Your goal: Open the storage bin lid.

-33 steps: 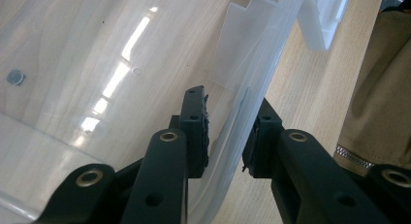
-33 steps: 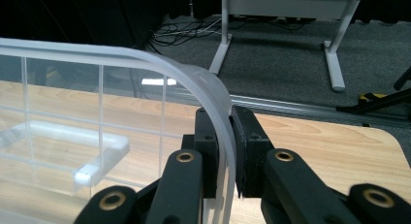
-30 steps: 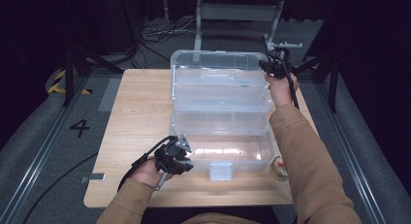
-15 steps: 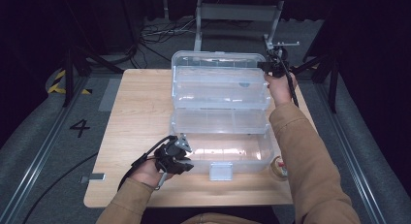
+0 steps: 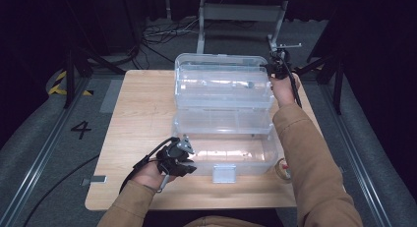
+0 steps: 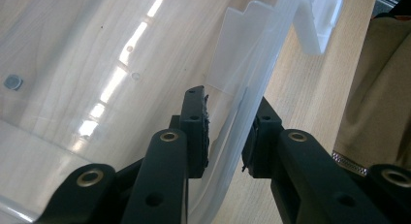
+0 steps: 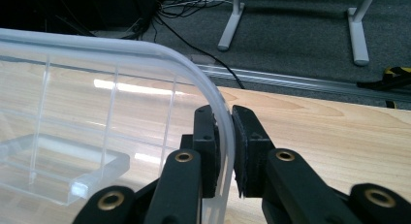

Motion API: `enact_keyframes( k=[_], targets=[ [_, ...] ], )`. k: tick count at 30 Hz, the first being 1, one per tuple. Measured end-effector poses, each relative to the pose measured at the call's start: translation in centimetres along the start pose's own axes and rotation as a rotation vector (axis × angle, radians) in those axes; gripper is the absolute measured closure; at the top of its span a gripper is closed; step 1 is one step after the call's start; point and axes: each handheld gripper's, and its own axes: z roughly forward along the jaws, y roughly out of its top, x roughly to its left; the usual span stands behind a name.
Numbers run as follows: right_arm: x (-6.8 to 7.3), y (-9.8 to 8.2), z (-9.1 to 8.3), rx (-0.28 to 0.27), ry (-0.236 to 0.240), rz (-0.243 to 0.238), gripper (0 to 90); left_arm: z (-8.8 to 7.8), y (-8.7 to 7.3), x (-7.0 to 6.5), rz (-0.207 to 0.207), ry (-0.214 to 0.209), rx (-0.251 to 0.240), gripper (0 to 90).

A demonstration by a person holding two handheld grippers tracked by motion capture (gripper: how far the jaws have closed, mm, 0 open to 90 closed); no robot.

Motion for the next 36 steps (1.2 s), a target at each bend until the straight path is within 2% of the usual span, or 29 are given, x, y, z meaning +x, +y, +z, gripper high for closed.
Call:
enact_keyframes(
  k=[20, 36],
  targets=[
    [-0.7, -0.6, 1.8, 0.058, 0.025, 0.006, 82.2, 0.0, 0.0, 0.1, 0.003, -0.005, -0.004, 74.3],
    [-1.3, -1.1, 3.0, 0.122, 0.051, 0.038, 82.4, 0.0, 0.0, 0.1, -0.002, -0.006, -0.008, 74.3]
  ],
)
